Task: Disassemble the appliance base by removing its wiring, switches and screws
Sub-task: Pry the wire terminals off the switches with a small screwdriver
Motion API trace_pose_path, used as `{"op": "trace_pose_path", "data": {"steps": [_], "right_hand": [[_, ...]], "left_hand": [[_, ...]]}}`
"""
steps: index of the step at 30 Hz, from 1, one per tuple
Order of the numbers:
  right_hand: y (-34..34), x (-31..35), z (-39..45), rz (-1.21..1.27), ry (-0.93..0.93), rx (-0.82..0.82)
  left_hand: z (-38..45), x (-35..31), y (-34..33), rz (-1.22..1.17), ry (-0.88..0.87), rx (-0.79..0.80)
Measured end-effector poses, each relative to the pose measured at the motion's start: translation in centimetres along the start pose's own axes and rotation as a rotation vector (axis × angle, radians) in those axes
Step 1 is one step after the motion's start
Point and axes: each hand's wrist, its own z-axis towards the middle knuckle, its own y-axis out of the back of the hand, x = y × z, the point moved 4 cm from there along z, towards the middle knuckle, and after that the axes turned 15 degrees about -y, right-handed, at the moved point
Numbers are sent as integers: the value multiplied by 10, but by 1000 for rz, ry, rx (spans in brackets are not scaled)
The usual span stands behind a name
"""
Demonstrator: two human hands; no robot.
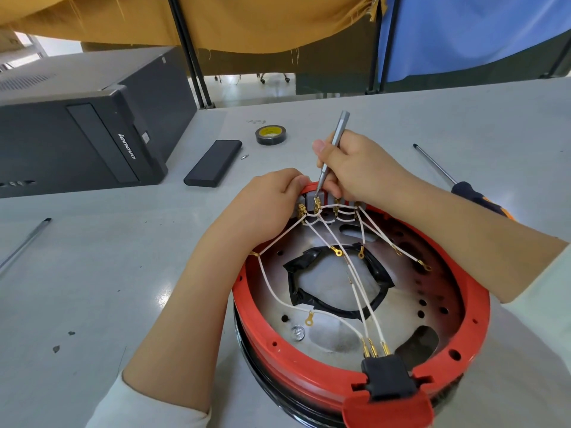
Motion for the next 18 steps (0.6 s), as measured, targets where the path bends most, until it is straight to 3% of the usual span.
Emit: {"op": "trace_pose_path", "data": {"steps": [9, 14, 16, 18], "right_hand": [[-2, 2, 5, -35, -70, 69], [2, 10, -8, 82, 110, -15], [0, 13, -11, 174, 149, 42], [-5, 14, -10, 113, 136, 86]], "left_hand": [[1, 0, 0, 15, -4, -1], [1, 4, 0, -51, -13, 5], [1, 5, 0, -109, -3, -3], [1, 6, 0, -146, 6, -8]]}}
